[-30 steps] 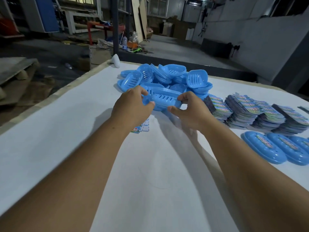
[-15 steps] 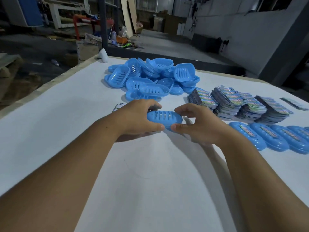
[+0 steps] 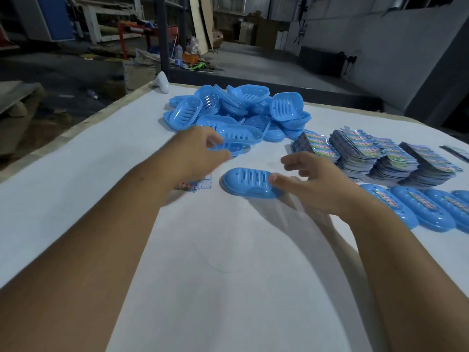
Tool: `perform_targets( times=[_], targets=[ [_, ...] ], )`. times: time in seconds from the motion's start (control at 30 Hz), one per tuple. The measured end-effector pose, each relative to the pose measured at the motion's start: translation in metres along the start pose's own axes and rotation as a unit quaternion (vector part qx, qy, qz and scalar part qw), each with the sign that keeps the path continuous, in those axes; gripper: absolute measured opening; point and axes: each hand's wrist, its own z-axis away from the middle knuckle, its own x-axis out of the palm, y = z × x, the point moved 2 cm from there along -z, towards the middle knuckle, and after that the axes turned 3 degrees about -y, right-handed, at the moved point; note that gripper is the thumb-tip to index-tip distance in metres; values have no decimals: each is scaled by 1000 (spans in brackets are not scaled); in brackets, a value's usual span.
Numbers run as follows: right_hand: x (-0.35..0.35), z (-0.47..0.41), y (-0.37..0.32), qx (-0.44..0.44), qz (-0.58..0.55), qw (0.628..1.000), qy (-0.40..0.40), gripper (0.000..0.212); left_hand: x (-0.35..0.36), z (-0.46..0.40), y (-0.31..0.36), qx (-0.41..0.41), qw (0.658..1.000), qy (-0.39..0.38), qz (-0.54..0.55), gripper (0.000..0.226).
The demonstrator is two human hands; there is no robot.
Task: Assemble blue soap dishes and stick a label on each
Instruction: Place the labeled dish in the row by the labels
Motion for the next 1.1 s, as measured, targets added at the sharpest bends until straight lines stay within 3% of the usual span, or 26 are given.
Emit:
perform_targets(
  times=[0.07, 0.1, 0.23, 0.33, 0.5, 0.63, 0.77, 0.87, 0.93, 1.03, 1.1],
  targets=[
    [-3, 0, -1, -1, -19, 999, 43, 59, -19, 1, -12, -83, 990, 107, -35, 42],
    [-3, 0, -1, -1, -23, 998, 50, 57, -25, 2, -17, -116, 984, 116, -74, 46],
    [-1, 1, -3, 16, -11, 999, 50, 64, -28, 12, -20, -177, 971, 16, -159, 68],
    [-1, 2, -4, 25, -10, 998, 62, 56, -26, 18, -15, -162, 976, 4, -147, 68],
    [0, 3, -9, 23, -7, 997, 70, 54, -27, 16, -13, -148, 986, -15, -69, 57],
    [1, 4, -13, 19, -16, 997, 71, 49, -25, 8, -20, -149, 988, 29, 26, 51],
    [7, 4, -22, -5, -37, 992, 121, 25, -23, -2, -19, -118, 979, 74, 151, 26],
    [12, 3, -32, -25, -76, 982, 168, 14, -22, -2, -5, -85, 957, 66, 269, 24],
    [16, 2, -38, -39, -159, 976, 145, 8, -16, 0, 6, -64, 938, 55, 337, 28],
    [23, 2, -47, -40, -284, 956, 64, 27, -3, 6, 18, -36, 921, 35, 387, 29],
    [25, 1, -48, -42, -301, 952, 46, 34, 4, 7, 23, -24, 924, 20, 382, 29]
  ],
)
